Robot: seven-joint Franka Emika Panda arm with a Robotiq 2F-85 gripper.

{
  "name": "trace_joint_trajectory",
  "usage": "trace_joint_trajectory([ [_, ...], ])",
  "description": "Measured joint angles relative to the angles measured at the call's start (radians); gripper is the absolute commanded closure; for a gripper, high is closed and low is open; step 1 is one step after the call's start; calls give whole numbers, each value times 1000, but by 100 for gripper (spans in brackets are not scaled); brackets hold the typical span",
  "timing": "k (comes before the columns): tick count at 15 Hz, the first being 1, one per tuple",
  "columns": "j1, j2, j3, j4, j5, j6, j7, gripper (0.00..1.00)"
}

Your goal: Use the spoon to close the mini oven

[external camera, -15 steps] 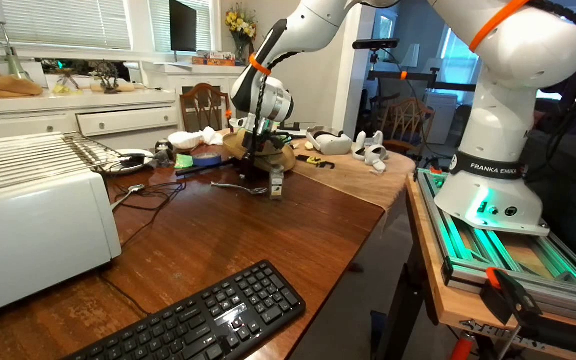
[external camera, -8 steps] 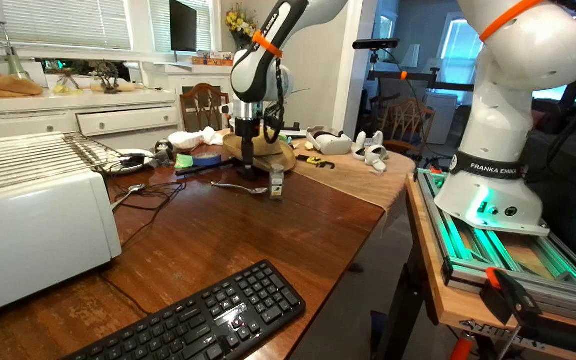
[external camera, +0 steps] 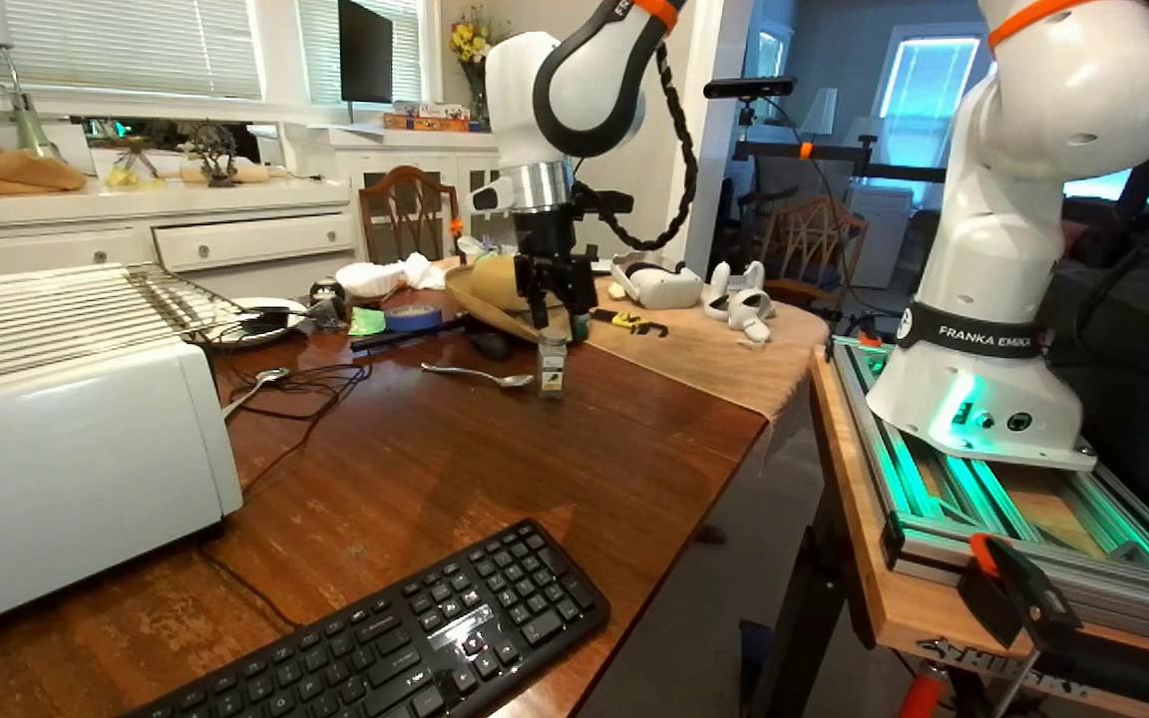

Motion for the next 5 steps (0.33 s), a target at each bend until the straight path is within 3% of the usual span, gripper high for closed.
trace_joint_trajectory([
  [2,-12,-95,20,-99,29,3,-29,0],
  [5,-48,-244,16,-251,190,88,-80,0],
])
